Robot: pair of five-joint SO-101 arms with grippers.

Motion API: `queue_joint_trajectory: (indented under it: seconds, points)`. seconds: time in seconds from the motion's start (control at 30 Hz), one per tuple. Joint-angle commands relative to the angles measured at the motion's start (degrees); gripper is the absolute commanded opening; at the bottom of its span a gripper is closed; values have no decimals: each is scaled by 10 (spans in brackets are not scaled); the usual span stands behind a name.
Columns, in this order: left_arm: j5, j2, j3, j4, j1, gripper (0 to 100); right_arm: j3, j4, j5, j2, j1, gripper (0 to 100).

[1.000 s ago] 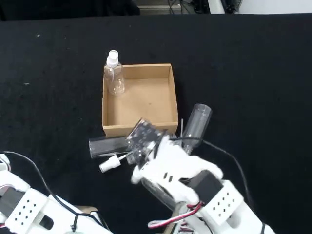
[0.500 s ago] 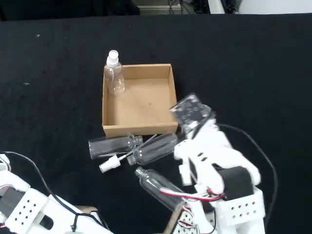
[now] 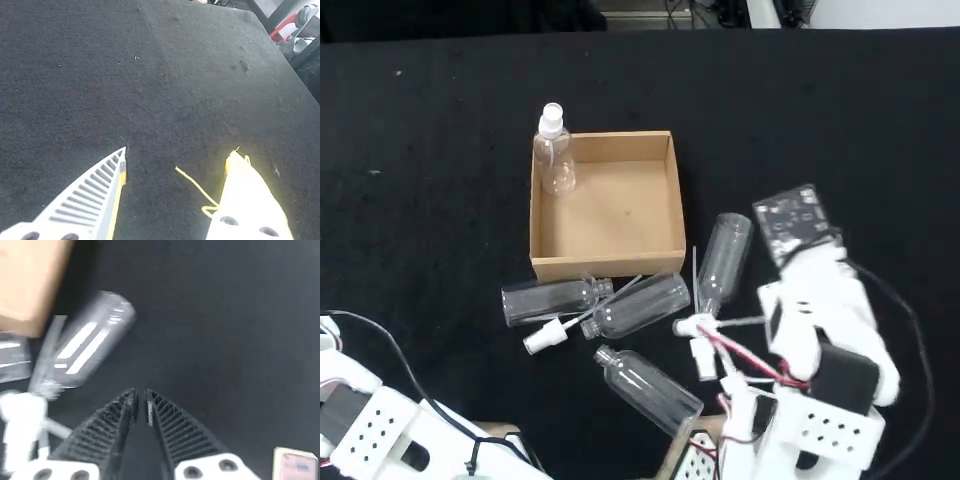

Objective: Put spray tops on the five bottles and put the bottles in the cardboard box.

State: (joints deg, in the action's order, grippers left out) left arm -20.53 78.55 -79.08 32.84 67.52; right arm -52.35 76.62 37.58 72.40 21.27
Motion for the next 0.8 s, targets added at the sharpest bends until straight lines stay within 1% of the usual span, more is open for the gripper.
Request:
queue_joint_trajectory:
  seconds: [0.0,0.1,0.2,0.3,0.43,0.53,0.63,0.77]
  points:
    - [-2,0,3,-11,0,227,-42,-72,30,2,79,12]
    - [-2,0,3,-10,0,227,-100,-137,44,2,112,12]
    - [-2,0,2,-9,-1,227,-129,-174,68,2,143,12]
    - [-2,0,2,-8,-8,227,-125,-185,83,3,185,31]
    - [-2,0,6,15,-43,227,-92,-181,78,2,230,129]
    - [-1,0,6,24,-63,227,-46,-178,77,1,254,136]
    - [8,0,2,24,-73,227,28,-122,77,1,251,136]
    - [30,0,1,25,-85,225,157,27,77,1,167,136]
